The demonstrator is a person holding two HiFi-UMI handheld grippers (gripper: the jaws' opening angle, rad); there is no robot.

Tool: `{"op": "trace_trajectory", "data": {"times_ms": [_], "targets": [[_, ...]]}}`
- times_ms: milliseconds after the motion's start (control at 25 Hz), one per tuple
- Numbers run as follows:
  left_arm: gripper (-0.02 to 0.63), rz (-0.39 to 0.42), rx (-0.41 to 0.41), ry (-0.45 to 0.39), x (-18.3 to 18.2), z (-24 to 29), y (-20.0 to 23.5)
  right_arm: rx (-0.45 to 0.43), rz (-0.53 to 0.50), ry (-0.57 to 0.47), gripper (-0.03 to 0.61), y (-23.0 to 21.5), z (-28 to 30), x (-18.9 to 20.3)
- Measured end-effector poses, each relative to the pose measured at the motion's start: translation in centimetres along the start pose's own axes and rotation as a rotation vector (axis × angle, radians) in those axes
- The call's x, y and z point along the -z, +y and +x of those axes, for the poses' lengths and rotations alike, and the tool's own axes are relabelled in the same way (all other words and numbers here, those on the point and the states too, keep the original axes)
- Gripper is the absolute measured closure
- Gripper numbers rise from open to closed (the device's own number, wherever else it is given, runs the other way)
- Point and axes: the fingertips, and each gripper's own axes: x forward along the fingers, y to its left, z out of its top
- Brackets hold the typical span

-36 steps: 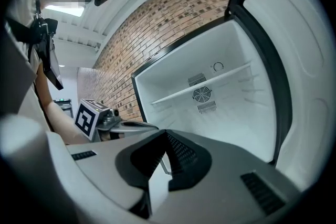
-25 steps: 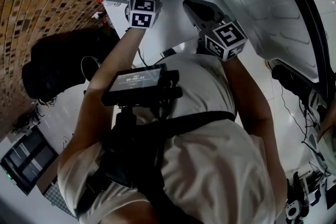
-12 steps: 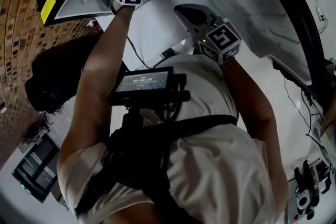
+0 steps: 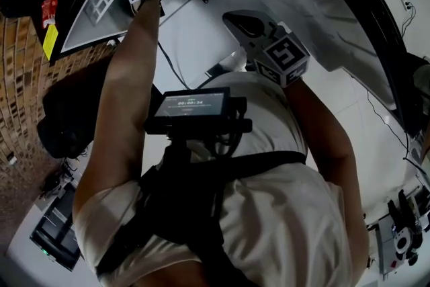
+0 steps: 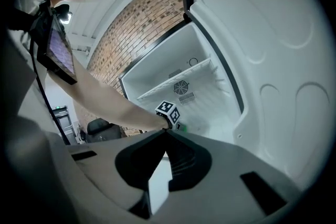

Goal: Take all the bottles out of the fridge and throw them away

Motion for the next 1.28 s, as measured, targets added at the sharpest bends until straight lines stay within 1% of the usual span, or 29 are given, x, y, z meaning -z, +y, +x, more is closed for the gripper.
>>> {"op": "trace_trajectory", "data": {"times_ms": [120,240,280,360,440,560,600,680,760,880,960,1000,1040,1120,1200,1280], "targets": [[0.453,-0.003,0.001,-0.012,-0.2,0.0,0.2,0.012,0.003,0.001,0.572,-0.4,-0.2,0.0],[0.479,-0.011,0.016,-0.05,-0.9,-0.7,0.2,0.018,0.006,-0.001,0.572,-0.8,-0.3,-0.2],[0.48,-0.016,0.026,-0.057,-0.8,-1.1,0.0,0.016,0.008,-0.003,0.572,-0.8,-0.3,-0.3],[0.482,-0.025,0.073,-0.072,-0.4,-2.0,-0.9,0.008,0.009,-0.009,0.572,-0.5,0.0,-0.5],[0.482,-0.008,0.112,-0.112,-0.4,-3.5,-1.6,-0.005,0.005,-0.014,0.572,-0.1,0.6,-0.7],[0.483,0.023,0.153,-0.195,-0.5,-6.6,-2.4,-0.023,-0.004,-0.023,0.572,0.4,1.4,-1.0],[0.601,0.031,0.175,-0.228,-0.4,-7.6,-2.9,-0.027,-0.006,-0.025,0.572,0.5,1.5,-1.1],[0.603,0.05,0.224,-0.288,-0.1,-9.6,-3.7,-0.032,-0.011,-0.026,0.572,0.9,1.6,-1.3],[0.603,0.085,0.259,-0.325,0.4,-11.2,-4.1,-0.036,-0.017,-0.023,0.572,1.3,1.7,-1.3],[0.603,0.121,0.297,-0.347,1.2,-12.6,-4.6,-0.045,-0.027,-0.012,0.572,1.9,2.0,-1.0],[0.601,0.146,0.319,-0.339,1.4,-13.3,-5.7,-0.05,-0.029,-0.013,0.572,2.5,2.0,-1.0],[0.596,0.159,0.321,-0.327,1.6,-13.3,-6.2,-0.052,-0.029,-0.014,0.572,2.8,1.8,-1.0],[0.551,0.17,0.32,-0.311,1.8,-12.9,-6.5,-0.051,-0.028,-0.015,0.572,3.1,1.7,-1.0],[0.408,0.178,0.316,-0.267,2.2,-11.4,-6.8,-0.047,-0.023,-0.016,0.572,3.4,1.2,-0.9],[0.324,0.171,0.306,-0.21,2.3,-9.5,-7.1,-0.034,-0.015,-0.013,0.572,3.0,0.6,-0.5],[0.267,0.144,0.301,-0.159,2.2,-7.3,-7.1,-0.013,-0.003,-0.012,0.572,2.2,0.0,-0.1]]}}
